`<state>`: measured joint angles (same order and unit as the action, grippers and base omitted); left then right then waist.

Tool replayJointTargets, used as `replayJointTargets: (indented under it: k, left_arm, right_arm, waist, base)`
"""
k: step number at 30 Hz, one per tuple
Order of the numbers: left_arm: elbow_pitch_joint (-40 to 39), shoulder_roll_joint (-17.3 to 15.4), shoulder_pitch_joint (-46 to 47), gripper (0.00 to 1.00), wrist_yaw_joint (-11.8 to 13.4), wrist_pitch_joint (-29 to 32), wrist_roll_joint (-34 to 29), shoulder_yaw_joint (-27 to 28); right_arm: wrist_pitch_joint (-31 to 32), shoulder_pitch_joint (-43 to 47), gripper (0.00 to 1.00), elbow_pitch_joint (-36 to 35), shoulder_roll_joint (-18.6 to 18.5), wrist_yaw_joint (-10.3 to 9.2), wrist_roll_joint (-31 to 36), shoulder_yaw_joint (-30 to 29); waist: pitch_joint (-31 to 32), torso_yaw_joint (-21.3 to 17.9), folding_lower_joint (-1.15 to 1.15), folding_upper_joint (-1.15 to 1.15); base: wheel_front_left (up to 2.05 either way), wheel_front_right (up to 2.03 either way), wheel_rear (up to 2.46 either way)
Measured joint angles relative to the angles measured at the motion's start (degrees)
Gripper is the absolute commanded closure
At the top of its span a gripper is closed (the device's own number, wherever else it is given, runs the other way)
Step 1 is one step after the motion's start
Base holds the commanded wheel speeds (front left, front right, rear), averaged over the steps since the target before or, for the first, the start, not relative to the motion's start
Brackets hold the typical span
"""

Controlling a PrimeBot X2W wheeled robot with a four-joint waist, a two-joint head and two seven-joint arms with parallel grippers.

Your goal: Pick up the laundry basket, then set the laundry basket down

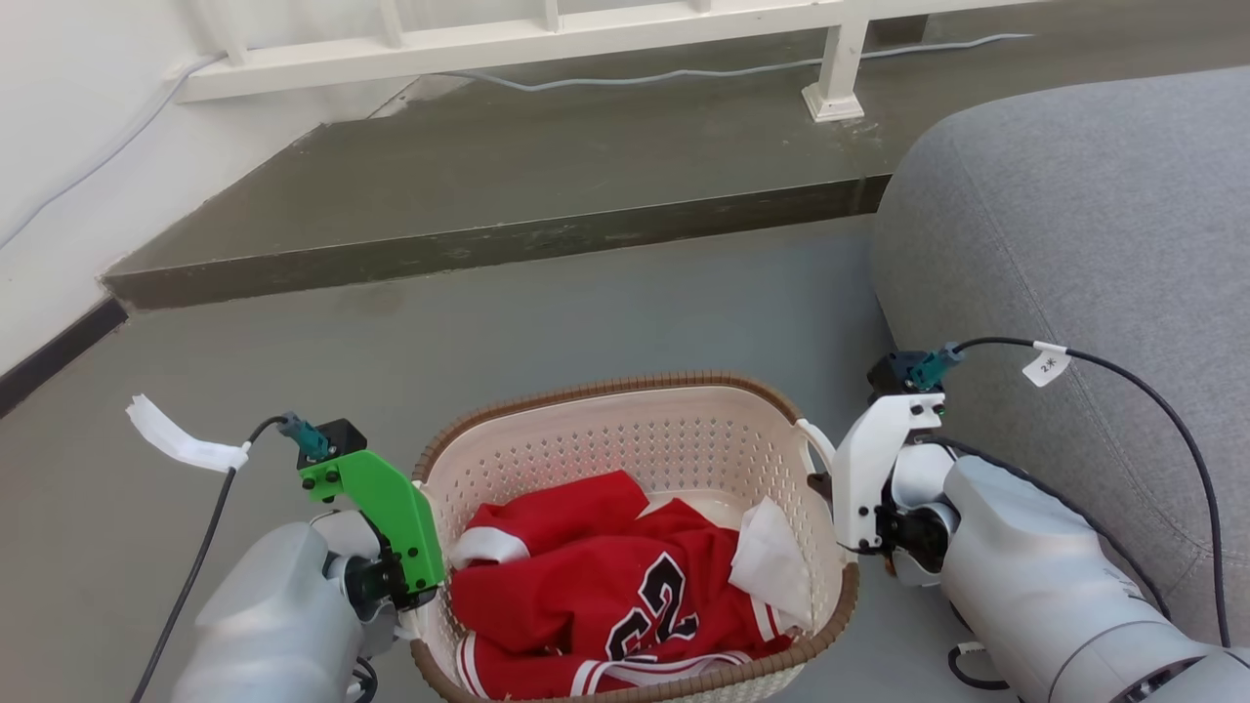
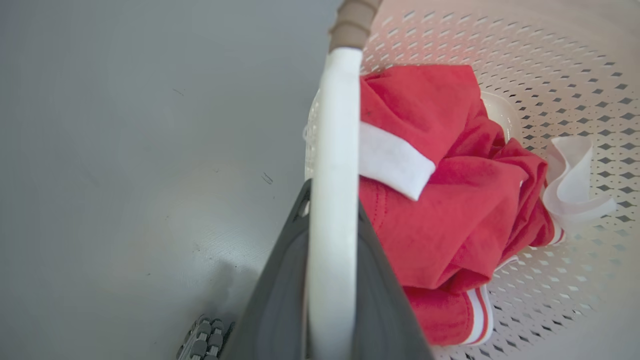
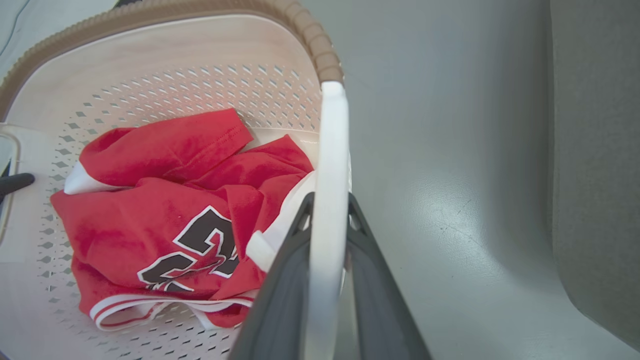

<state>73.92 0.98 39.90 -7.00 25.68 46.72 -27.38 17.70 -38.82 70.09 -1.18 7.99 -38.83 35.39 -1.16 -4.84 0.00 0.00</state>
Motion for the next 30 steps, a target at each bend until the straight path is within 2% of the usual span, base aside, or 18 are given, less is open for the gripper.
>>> replayJointTargets:
  k: [30]
  left_arm:
    - [0.10, 0.02, -0.05, 1.00, 0.01, -0.10, 0.56, -0.19]
  right_arm:
    - [0.05, 0.32, 1.00, -0.25, -0.38, 0.00, -1.98, 0.85]
  waist:
    - [0.25, 0.19, 0.00, 0.00]
  base:
    - [0.00, 0.00, 0.00]
